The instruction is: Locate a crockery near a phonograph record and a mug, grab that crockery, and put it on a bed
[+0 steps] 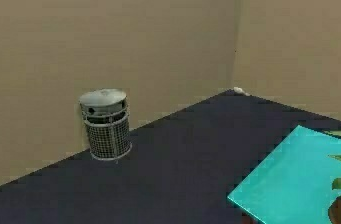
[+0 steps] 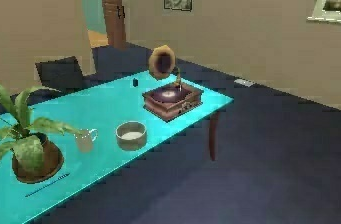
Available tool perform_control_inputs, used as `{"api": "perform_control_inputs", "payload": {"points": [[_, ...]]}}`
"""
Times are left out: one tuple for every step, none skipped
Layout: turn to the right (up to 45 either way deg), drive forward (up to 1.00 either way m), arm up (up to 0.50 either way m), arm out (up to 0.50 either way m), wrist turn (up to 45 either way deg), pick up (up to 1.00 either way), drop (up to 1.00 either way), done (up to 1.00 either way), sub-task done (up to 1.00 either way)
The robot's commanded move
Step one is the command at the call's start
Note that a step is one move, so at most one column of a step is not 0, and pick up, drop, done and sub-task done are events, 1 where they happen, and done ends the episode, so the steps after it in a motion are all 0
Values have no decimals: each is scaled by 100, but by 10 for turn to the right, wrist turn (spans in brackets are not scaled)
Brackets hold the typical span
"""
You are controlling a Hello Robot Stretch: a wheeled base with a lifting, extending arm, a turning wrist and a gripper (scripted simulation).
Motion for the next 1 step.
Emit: {"api": "perform_control_inputs", "payload": {"points": [[450, 0, 0, 0, 0, 0, 0, 0, 0]]}}
